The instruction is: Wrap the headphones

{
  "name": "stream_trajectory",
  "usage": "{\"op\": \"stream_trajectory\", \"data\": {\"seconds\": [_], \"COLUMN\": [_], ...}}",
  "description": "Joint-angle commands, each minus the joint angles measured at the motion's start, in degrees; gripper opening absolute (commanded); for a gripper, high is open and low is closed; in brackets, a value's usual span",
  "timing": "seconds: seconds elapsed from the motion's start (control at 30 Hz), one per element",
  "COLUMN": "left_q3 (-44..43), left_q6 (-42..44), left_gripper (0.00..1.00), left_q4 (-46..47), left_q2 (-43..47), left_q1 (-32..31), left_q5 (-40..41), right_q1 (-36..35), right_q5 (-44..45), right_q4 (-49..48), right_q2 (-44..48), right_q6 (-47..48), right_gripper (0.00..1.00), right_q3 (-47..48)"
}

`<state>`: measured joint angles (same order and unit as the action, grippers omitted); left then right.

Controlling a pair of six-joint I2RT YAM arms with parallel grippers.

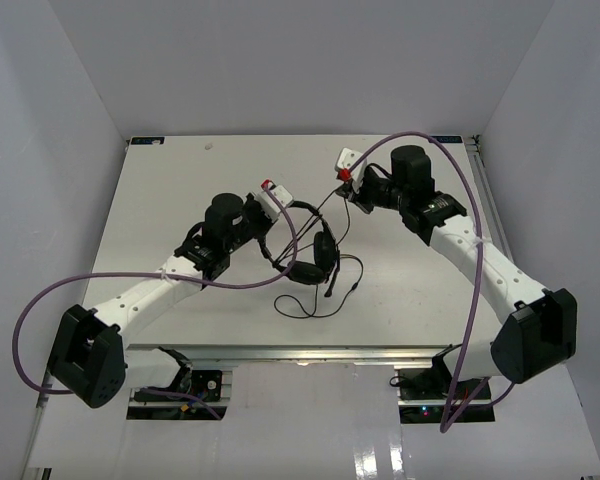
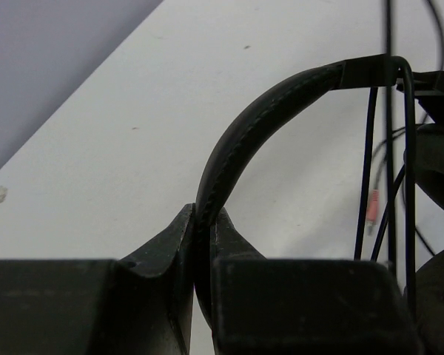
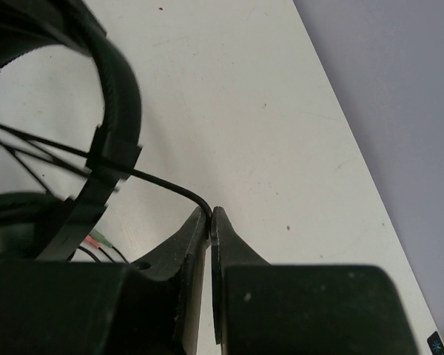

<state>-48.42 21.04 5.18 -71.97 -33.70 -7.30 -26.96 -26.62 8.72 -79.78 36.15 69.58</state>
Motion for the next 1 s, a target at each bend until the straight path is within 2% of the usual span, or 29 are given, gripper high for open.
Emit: {"op": "stream_trajectory", "data": {"seconds": [0.0,0.17,0.4,0.6,0.83,0.97], "left_q3": [-1.16,-3.24,-2.97,-4.29,-8.40,-10.76], "left_q6": [-4.83,-4.88,-4.90,-4.53,-8.14,-12.60], "left_gripper": [0.00,0.00,0.00,0.00,0.00,0.00], "left_q4": [-1.41,-2.99,-2.22,-3.23,-4.82,-4.50], "left_q2": [3.86,3.90,1.28,2.38,4.71,6.09], "left_q1": [-0.58,-0.58,-0.58,-0.49,-0.49,-0.49], "left_q5": [-7.14,-3.86,-2.18,-0.43,-4.76,-8.62], "right_q1": [1.66,3.63,5.84,7.86,8.77,8.86], "right_q5": [0.33,-2.86,-5.46,-6.42,-9.66,-16.10], "right_q4": [-6.66,-11.60,-12.05,-12.82,-13.64,-16.14], "right_q2": [-1.30,3.29,6.15,5.68,3.20,1.40], "right_q6": [-2.89,-5.69,-7.61,-7.49,-8.95,-10.94], "right_gripper": [0.08,0.08,0.08,0.08,0.08,0.09], "right_q3": [2.11,-4.12,-4.43,-7.54,-8.49,-9.34]}}
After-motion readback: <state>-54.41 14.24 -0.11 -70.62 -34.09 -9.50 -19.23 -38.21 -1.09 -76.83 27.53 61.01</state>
